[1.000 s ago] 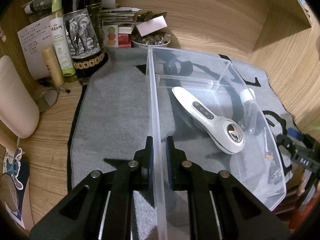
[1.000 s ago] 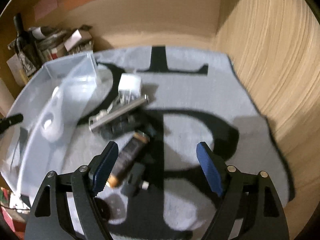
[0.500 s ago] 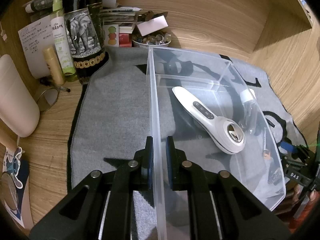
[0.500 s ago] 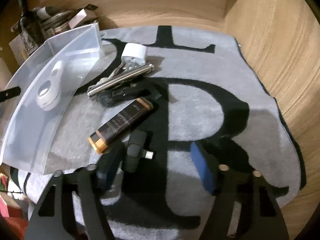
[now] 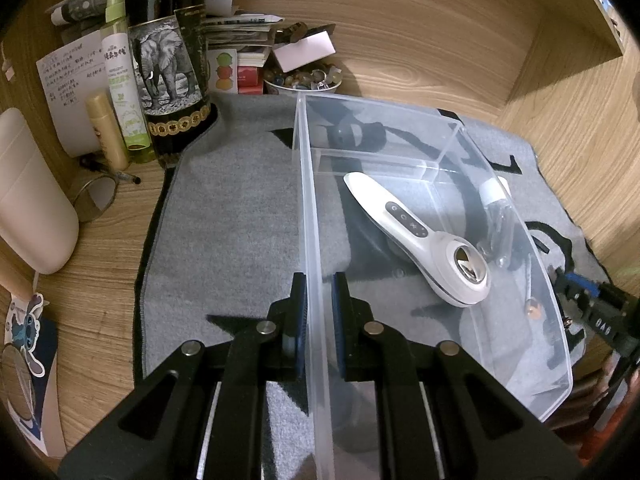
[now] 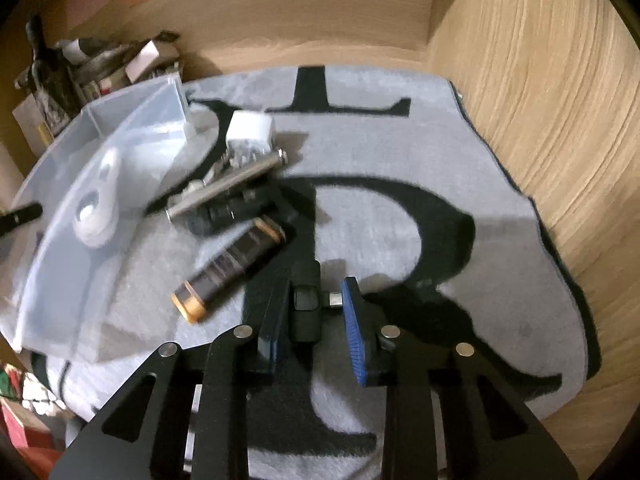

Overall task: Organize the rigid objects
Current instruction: 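Grasp the small black plug-like piece with the right tool, then carry the black piece over the box and release it inside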

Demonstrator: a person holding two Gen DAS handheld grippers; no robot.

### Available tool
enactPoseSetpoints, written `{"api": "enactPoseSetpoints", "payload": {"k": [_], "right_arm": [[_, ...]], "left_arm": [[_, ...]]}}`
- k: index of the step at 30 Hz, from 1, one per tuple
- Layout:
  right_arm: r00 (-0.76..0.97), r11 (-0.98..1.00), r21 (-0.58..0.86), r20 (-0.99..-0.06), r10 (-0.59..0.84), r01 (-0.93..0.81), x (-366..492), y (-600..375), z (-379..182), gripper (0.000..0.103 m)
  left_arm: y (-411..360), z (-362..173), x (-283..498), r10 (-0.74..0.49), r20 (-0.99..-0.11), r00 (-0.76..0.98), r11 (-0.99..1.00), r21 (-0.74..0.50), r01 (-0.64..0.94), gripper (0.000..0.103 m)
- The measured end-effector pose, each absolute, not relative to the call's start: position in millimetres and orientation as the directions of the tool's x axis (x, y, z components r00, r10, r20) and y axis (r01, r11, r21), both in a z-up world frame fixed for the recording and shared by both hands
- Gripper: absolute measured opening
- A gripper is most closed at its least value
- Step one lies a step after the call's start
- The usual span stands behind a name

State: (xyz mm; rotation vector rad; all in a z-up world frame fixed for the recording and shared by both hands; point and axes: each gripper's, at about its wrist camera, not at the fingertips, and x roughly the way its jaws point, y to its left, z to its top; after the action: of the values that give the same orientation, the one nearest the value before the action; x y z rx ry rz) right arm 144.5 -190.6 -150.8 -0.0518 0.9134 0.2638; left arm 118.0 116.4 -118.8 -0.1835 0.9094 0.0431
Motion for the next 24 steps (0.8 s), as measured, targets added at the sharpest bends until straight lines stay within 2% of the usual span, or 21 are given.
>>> {"api": "enactPoseSetpoints", "payload": {"k": [7,17,24], "right_arm": [[0.641,0.950,0.099,-0.717,0.275,-0.297,152.8,-168.6,-118.6,0.024],[0.677,0.890,0.066,-0.624,0.390,-0.452,159.9,-114.8,-72.8,0.024],[0.612,0.823,0.069,-0.634,0.473,-0.564,164.0,-72.5,-71.1,0.024]], "left_arm": [[117.7,-118.5,118.5,-0.045,-0.787,0.616,0.983,-0.146,-0.114,0.012],[119.5,-119.0,118.4,-0.058,-0.783,0.620,0.980,-0.162,-0.114,0.012],[122.1,-120.2,117.7,-0.066,-0.779,0.623,0.981,-0.166,-0.104,0.012]]}}
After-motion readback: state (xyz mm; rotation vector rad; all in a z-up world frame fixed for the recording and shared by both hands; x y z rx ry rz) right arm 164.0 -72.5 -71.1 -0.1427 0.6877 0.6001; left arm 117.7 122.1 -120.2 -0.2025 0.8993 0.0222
